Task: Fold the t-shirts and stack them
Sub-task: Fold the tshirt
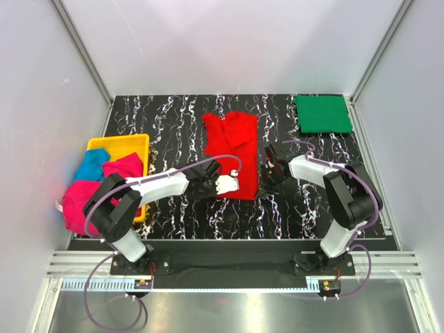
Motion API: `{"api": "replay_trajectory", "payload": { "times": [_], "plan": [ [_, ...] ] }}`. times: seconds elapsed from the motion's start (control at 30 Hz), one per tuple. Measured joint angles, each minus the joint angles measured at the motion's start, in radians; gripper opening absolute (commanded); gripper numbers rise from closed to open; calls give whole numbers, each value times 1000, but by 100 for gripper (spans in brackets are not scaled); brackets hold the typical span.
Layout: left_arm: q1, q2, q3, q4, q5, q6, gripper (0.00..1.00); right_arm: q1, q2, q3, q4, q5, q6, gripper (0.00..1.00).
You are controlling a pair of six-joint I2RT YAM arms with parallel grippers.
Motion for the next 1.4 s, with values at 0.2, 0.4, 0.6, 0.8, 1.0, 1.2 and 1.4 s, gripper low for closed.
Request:
{"api": "replay_trajectory", "payload": {
  "times": [0.2,0.4,0.6,0.8,1.0,1.2,1.4],
  "plan": [
    [-2,-152,18,-189,92,-50,0,79,-172,-5,-172,-1,-11,0],
    [-17,-308,62,-452,201,-58,0,229,-384,6,-394,-23,26,0],
    [-25,-412,137,-654,293,-59,0,259,-497,122,-552,-46,91,0],
    [69,-328,315,-674,301,-88,0,172,-421,241,-618,-24,40,0],
    [174,-36,606,-609,307,-115,0,-53,-311,287,-552,-24,-31,0],
    [190,213,830,-612,293,-114,0,-140,-195,303,-476,-26,-79,0],
    [213,364,949,-612,279,-114,2,-183,-76,322,-393,-27,-87,0]
  ]
}}
